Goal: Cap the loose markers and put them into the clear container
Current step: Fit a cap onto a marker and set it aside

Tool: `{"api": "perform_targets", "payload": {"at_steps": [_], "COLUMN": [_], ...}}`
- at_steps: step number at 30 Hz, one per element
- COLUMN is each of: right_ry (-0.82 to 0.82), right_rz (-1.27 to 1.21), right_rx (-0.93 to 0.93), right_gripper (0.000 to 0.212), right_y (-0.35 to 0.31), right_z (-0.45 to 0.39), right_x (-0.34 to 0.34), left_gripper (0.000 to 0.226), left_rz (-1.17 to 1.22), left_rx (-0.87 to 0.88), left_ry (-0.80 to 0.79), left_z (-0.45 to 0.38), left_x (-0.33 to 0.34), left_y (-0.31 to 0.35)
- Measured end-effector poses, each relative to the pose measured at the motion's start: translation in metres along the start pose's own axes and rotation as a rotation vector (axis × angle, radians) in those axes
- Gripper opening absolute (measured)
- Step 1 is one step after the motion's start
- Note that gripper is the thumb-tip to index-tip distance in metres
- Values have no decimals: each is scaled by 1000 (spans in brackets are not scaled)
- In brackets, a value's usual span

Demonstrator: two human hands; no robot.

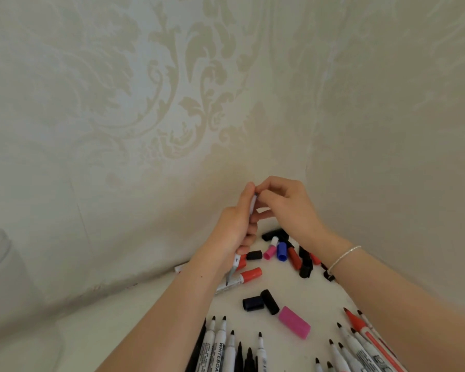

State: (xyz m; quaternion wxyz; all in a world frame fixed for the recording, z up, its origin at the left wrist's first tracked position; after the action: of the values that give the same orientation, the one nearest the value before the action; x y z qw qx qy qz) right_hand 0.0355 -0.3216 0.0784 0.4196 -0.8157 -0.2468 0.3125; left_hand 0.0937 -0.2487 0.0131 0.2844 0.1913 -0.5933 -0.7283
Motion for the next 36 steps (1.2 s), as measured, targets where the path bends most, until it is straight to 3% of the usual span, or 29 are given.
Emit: {"api": "perform_targets", "payload": {"at_steps": [5,9,10,12,14,17,23,27,30,36], "right_ry": [-13,-177,-143,-76,-218,-377,-377,-355,-313,-220], "right_rz": [-133,-392,-304,180,666,1006,1203,1264,1220,960], "right_rx": [94,265,306,326,299,283,144,145,210,486], "right_gripper": [27,38,36,30,29,22,19,13,4,23], "right_y": [11,33,49,81,105,126,119,122,125,145], "right_z": [3,8,5,-2,-5,-2,-11,-13,-14,-10], "right_x": [-6,7,4,-12,-11,-8,4,15,16,-4], "left_gripper": [55,53,52,50,49,50,63,63,56,52], "left_rz": [11,50,46,46,69,139,211,244,300,404], "left_rx": [26,43,38,33,36,25,8,23,68,151], "left_ry": [48,83,79,53,11,-54,-113,-146,-150,-107], "left_z": [0,-4,-5,-5,-4,0,4,7,11,14], "left_x": [3,-5,-6,-3,1,4,2,5,7,3], "left_y": [-2,1,0,-1,2,7,15,20,25,32]}}
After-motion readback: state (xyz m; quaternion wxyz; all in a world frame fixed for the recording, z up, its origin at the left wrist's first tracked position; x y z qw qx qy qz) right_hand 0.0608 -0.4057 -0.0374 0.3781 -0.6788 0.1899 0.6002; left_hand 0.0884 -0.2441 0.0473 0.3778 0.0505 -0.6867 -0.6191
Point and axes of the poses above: each hand's wrist, its own z-axis away from the middle knuckle, its own x-axis out of the palm, y = z × x, the point moved 9 cm from there along -z, towards the middle knuckle, and after that the axes turned 6 degrees about -x, right-handed, at the moved point
